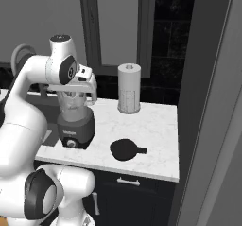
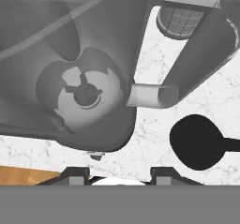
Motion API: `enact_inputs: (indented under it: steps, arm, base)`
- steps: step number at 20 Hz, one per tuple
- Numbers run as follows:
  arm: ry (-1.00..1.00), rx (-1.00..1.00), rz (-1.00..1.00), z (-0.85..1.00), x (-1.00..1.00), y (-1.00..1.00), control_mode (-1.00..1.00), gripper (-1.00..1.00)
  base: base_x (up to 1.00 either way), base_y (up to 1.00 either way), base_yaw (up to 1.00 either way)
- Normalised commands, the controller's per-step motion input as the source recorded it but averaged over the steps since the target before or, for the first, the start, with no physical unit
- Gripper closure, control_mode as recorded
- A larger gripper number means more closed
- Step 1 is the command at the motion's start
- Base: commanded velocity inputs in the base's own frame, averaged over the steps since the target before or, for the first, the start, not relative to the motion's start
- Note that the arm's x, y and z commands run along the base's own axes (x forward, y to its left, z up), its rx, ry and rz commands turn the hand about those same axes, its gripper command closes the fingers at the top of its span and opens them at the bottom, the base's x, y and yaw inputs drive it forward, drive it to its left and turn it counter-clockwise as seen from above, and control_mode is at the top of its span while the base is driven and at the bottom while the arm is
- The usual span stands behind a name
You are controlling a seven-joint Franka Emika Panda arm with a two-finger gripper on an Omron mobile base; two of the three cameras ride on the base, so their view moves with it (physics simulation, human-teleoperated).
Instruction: Close the lid blender by securely placing the lid on top.
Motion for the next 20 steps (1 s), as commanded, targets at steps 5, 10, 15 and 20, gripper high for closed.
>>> enact_inputs:
  steps: [5,10,15,20]
  arm:
    - [-0.02,0.01,-0.06,-0.11,-0.14,-0.17,-1.0,-1.0]
    - [0.0,0.0,-0.23,-0.18,-0.33,-0.32,-1.0,-1.0]
    - [0.0,0.03,-0.34,-0.17,-0.33,-0.42,-1.0,-1.0]
    - [0.0,0.12,-0.4,-0.15,-0.26,-0.57,-1.0,-1.0]
  base:
    - [0.0,0.0,0.0]
    - [0.0,0.0,0.0]
    - [0.0,0.0,0.0]
    - [0.0,0.0,0.0]
